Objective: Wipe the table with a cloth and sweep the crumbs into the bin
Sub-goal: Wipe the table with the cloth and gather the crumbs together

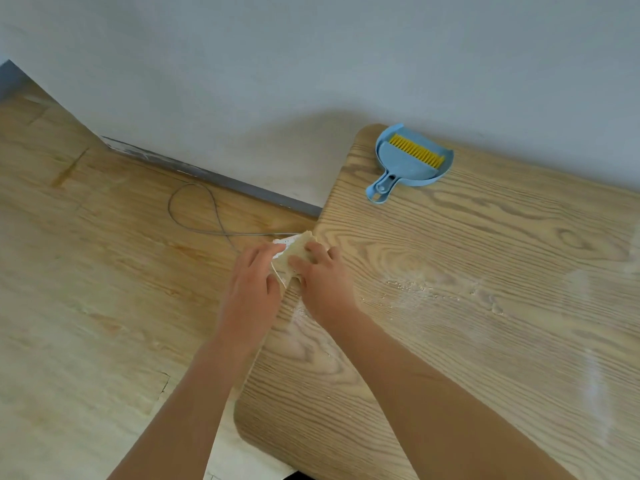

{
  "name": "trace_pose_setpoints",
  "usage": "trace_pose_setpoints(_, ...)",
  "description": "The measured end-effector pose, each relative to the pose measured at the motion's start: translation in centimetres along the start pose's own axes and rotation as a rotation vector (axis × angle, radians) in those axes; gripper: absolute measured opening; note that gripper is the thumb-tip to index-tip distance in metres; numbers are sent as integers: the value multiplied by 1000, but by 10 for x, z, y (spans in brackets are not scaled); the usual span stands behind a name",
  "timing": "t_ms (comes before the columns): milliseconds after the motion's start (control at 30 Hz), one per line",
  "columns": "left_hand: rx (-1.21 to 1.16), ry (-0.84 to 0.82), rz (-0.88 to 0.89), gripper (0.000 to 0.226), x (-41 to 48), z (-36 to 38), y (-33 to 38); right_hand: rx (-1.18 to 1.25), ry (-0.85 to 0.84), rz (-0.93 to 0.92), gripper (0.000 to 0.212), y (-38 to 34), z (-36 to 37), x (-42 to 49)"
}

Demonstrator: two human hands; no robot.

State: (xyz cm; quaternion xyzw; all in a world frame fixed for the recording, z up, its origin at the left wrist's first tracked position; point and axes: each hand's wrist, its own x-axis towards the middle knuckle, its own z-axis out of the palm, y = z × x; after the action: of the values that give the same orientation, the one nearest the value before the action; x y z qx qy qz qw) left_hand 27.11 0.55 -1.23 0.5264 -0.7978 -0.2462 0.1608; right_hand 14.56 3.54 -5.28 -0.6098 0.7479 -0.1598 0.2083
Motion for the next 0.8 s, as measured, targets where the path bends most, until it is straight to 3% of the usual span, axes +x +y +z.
trace_pose_setpoints(133,-32,-58,18,49,3,7,4,-24,86,34,35,17,-5,-10)
trace_pose_setpoints(267,-76,-81,106,50,13,20,15,-71,309,160,39,61,-16,-38)
trace_pose_setpoints(533,-50,-146,206,47,15,31,30,4,504,504,35,126,-55,-88)
trace_pose_setpoints(667,-48,-130,197,46,15,29,29,34,609,356,39,90,-60,-68)
trace_pose_setpoints(733,-45,-125,186,47,14,30,28,9,537,236,45,64,-53,-52)
trace_pose_setpoints(800,-28,-119,176,48,12,28,27,-36,349,173,51,47,-45,-36)
